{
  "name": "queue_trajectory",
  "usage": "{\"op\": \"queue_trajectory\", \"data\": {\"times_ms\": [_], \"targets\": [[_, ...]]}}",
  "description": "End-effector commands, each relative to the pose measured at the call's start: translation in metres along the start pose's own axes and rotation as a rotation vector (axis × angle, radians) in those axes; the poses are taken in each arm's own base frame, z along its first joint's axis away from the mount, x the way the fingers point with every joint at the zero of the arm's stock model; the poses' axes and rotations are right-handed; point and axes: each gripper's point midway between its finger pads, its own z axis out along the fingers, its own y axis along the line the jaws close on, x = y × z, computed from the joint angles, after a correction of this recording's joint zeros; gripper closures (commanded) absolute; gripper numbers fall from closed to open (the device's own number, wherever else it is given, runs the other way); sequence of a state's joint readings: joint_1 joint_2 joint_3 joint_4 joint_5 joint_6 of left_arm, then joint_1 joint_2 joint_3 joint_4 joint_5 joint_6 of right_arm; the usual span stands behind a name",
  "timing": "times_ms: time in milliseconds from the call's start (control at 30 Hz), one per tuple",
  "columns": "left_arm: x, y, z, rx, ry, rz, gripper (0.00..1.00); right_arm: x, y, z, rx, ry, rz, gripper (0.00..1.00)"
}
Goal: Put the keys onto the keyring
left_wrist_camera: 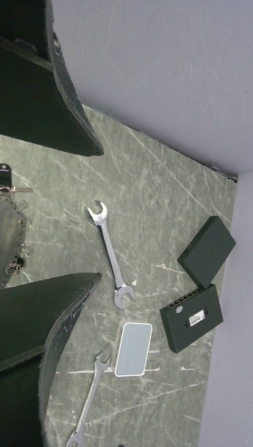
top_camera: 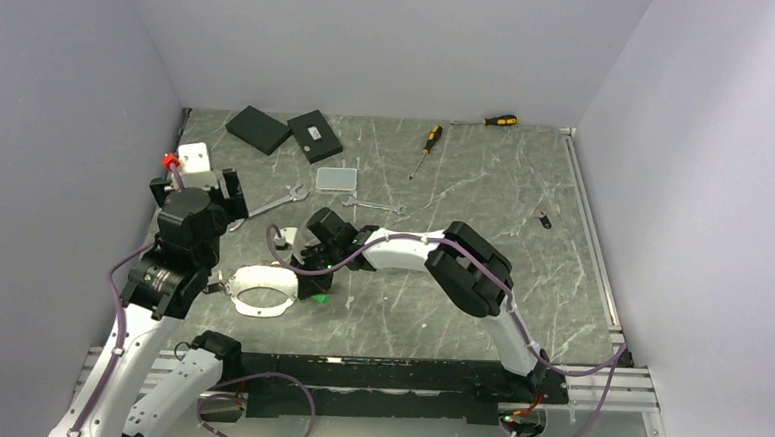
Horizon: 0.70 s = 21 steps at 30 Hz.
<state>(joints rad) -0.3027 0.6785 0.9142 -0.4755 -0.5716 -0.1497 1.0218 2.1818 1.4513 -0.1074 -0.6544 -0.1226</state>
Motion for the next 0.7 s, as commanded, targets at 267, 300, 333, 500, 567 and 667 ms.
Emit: {"op": "queue_trajectory", "data": {"times_ms": [267, 300, 333, 500, 567, 667], "targets": [[-0.009, -0.024, -0.003, 0.148, -0.041, 0.011, 0.14, -0.043, -0.003, -0.040, 0.129, -0.130, -0.068, 1.00], [-0.009, -0.031, -0.004, 0.188, -0.044, 0.015, 0.14, -0.050, -0.002, -0.047, 0.139, -0.155, -0.075, 1.00], [-0.010, -0.036, -0.006, 0.222, -0.048, 0.019, 0.15, -0.059, -0.001, -0.056, 0.152, -0.192, -0.089, 1.00], [-0.010, -0.074, -0.018, 0.453, -0.082, 0.026, 0.17, -0.093, 0.008, -0.101, 0.222, -0.320, -0.153, 1.00], [-0.011, -0.088, -0.025, 0.543, -0.080, 0.029, 0.18, -0.108, 0.014, -0.120, 0.244, -0.376, -0.195, 1.00], [-0.012, -0.104, -0.031, 0.632, -0.079, 0.030, 0.25, -0.125, 0.023, -0.145, 0.259, -0.462, -0.285, 1.00]]}}
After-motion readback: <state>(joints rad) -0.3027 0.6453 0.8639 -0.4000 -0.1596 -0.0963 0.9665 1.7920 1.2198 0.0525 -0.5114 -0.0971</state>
